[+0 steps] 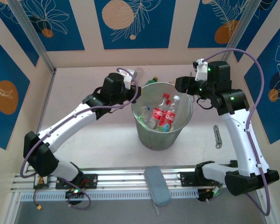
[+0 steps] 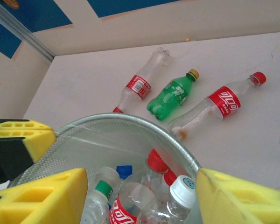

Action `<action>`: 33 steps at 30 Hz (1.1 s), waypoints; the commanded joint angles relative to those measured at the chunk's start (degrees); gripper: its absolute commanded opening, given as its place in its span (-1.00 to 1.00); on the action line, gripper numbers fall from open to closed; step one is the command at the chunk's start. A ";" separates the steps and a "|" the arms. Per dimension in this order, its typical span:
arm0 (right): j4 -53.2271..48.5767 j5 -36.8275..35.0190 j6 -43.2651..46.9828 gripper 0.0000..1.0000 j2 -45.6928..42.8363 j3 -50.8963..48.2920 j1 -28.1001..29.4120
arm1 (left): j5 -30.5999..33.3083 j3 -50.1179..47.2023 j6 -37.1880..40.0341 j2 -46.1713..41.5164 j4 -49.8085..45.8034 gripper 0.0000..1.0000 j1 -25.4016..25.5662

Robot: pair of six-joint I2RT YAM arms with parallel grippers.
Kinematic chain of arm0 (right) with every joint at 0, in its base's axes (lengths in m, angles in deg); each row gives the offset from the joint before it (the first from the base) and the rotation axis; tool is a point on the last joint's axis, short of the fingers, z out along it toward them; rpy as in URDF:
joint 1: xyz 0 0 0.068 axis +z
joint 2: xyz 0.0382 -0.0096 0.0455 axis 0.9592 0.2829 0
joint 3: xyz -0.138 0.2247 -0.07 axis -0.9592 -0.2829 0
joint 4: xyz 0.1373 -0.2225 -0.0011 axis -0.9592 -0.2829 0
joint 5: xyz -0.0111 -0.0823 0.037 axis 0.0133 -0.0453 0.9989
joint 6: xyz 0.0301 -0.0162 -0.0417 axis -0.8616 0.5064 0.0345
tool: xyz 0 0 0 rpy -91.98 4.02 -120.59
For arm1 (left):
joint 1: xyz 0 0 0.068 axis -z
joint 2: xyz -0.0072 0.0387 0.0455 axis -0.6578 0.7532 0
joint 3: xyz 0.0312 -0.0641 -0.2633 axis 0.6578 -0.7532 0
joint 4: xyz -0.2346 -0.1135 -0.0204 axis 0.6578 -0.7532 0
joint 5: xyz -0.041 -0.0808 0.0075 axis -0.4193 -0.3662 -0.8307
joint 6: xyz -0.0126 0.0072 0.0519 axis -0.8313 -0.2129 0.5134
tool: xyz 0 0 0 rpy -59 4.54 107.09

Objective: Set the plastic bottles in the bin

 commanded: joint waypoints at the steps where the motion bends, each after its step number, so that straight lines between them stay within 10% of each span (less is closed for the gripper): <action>1: 2.16 2.81 -0.89 0.27 0.00 -1.45 -1.26 | 2.57 2.52 0.97 0.24 -2.38 -1.00 0.27; 20: 7.56 5.82 -0.40 0.28 11.04 -0.76 -5.75 | 9.01 0.24 1.39 -7.38 -10.26 -0.97 -6.74; 25: 10.76 8.81 -2.63 0.36 13.59 -0.75 -8.67 | 5.05 -0.45 0.47 -6.98 -8.23 0.16 -6.73; 33: 13.89 7.72 -7.26 0.43 19.54 -0.57 -13.53 | -1.67 -2.48 -2.36 -6.55 -2.60 0.63 -6.72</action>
